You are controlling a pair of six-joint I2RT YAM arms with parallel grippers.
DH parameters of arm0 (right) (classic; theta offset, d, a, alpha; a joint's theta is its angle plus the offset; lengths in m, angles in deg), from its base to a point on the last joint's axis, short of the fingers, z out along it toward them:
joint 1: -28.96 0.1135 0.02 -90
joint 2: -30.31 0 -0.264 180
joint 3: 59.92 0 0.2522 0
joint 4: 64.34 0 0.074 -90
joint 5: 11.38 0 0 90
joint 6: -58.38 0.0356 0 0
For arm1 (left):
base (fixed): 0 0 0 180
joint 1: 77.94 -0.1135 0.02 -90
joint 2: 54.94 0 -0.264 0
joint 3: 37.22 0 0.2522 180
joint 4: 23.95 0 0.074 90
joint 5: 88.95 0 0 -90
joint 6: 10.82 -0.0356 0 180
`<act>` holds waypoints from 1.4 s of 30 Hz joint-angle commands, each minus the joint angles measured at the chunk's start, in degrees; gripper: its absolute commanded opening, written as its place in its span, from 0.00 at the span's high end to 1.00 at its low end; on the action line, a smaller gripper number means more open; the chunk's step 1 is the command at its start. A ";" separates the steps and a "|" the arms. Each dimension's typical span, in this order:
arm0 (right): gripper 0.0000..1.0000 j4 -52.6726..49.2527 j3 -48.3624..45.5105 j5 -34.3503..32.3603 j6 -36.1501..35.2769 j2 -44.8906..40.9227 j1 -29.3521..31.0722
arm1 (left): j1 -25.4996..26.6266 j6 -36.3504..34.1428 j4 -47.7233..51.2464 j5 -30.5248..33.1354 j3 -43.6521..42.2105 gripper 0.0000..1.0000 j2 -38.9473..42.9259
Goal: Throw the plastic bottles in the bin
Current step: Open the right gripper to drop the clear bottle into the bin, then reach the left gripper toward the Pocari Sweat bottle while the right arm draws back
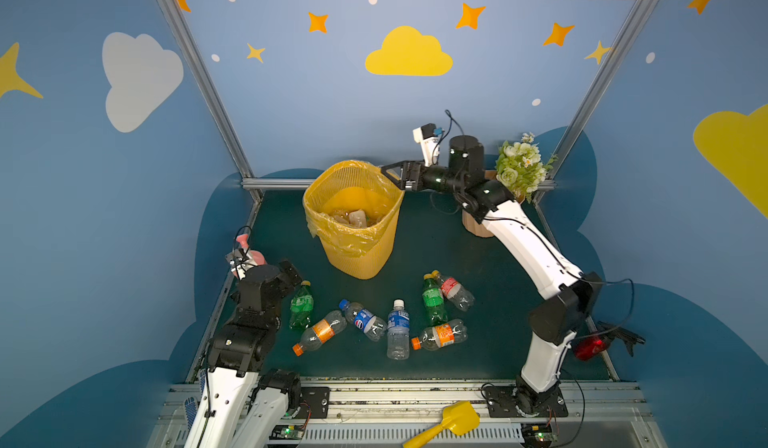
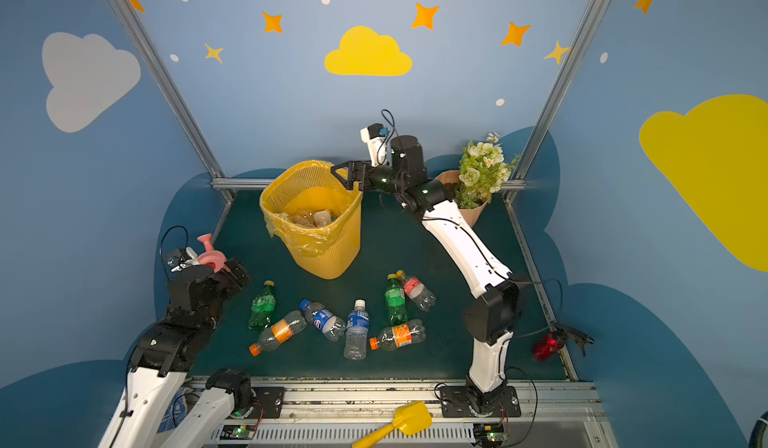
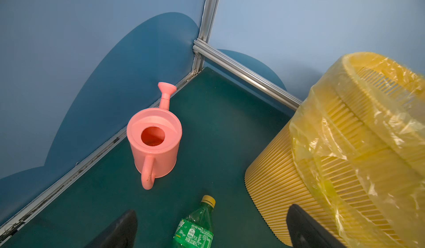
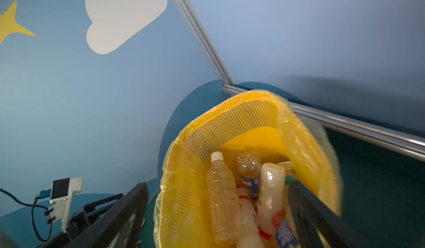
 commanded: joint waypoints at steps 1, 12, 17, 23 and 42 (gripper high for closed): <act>0.06 3.16 -6.64 -4.44 -2.37 -9.57 -1.92 | 0.39 -0.62 3.78 -1.15 1.53 0.00 1.15; 0.05 9.95 -36.15 -8.15 4.65 -24.63 -12.08 | 11.27 5.94 13.58 2.00 0.51 0.00 -0.33; 0.05 8.06 -42.30 -9.56 6.24 -27.85 -15.03 | 24.11 13.64 17.89 8.31 -0.59 0.00 -3.99; 0.05 7.37 -45.82 -9.57 7.43 -29.72 -17.09 | 34.33 18.78 19.67 8.21 -2.75 0.00 -8.67; 0.05 6.17 -48.89 -8.76 9.05 -30.94 -18.98 | 49.42 25.79 2.82 -1.18 -2.65 0.00 -25.37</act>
